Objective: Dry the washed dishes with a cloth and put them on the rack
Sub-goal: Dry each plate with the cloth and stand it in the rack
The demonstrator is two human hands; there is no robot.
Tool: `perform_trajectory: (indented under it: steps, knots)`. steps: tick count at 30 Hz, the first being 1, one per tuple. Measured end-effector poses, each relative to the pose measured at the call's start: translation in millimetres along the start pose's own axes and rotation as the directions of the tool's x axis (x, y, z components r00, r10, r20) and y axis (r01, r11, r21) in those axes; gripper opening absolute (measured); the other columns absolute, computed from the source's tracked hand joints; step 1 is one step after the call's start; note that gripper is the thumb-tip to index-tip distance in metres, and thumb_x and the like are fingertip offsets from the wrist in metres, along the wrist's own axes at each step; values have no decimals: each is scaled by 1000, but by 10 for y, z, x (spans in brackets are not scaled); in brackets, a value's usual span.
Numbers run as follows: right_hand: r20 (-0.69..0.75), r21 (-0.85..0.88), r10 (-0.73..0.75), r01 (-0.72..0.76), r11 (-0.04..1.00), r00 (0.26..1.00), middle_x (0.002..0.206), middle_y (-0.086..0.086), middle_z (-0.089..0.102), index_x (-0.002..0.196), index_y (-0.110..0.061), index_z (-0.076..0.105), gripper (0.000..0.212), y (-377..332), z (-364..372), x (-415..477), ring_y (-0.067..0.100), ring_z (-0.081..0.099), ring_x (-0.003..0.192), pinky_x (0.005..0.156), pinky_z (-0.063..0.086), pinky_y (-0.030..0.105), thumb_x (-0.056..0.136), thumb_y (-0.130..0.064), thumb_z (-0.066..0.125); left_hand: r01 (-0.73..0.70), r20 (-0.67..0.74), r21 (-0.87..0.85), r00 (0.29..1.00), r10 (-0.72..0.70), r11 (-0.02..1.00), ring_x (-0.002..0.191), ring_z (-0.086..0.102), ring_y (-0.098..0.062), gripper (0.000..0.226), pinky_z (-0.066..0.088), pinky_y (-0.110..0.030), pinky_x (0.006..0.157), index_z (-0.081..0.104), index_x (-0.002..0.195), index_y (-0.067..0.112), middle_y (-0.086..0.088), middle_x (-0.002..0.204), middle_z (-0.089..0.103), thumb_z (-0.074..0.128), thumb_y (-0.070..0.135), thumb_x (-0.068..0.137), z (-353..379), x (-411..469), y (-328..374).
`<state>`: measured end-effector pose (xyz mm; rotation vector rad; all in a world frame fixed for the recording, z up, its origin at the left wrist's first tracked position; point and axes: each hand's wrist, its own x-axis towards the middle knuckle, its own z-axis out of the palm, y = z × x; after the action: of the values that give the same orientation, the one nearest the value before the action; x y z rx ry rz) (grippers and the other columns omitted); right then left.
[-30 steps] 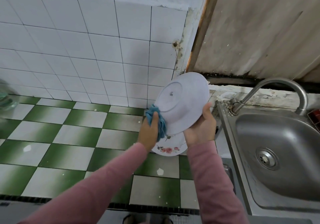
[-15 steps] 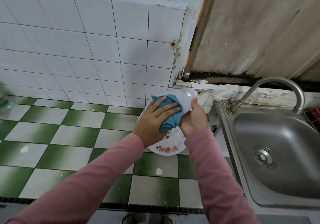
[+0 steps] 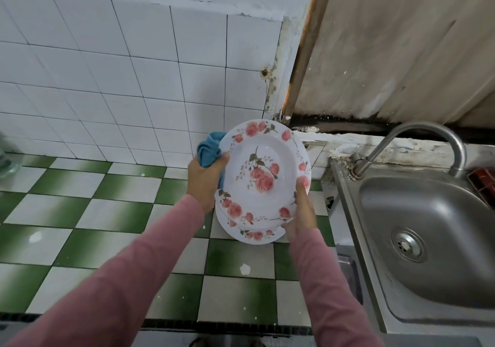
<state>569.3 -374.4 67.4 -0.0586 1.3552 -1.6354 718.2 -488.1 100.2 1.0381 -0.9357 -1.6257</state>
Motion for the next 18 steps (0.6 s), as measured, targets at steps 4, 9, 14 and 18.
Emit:
perform_trajectory:
  steps: [4, 9, 14, 18]
  knots:
    - [95, 180, 32, -49, 982, 995, 120, 10, 71, 130, -26, 62, 54, -15, 4, 44, 33, 68, 108, 84, 57, 47, 91, -63, 54, 51, 10, -29, 999, -51, 998, 80, 67, -22, 12, 60, -32, 64, 60, 100, 17, -5, 94, 68, 64, 10, 92, -68, 36, 31]
    - [124, 272, 47, -80, 959, 991, 108, 9, 75, 125, -22, 64, 54, -109, 55, 45, 31, 69, 101, 73, 58, 43, 94, -63, 47, -178, -127, 221, 970, 209, 959, 85, 66, -19, 18, 60, -30, 71, 56, 113, 22, -2, 97, 64, 55, 33, 99, -93, 40, -42]
    - [269, 287, -20, -60, 956, 963, 124, 14, 68, 137, -22, 56, 64, -37, 250, 23, 36, 65, 113, 99, 49, 58, 92, -66, 49, -510, 279, 716, 835, 474, 477, 151, 9, -30, 76, 20, -53, 120, 0, 155, 41, 1, 164, 9, 45, 55, 95, -142, 69, -301]
    - [356, 223, 4, -89, 971, 934, 133, 20, 61, 136, -17, 58, 76, 47, 416, -19, 42, 57, 123, 103, 45, 57, 81, -70, 57, -445, 427, 885, 893, 144, 135, 145, -30, -28, 79, -16, -51, 119, -27, 149, 31, 3, 160, -29, 21, 66, 97, 9, 25, -514]
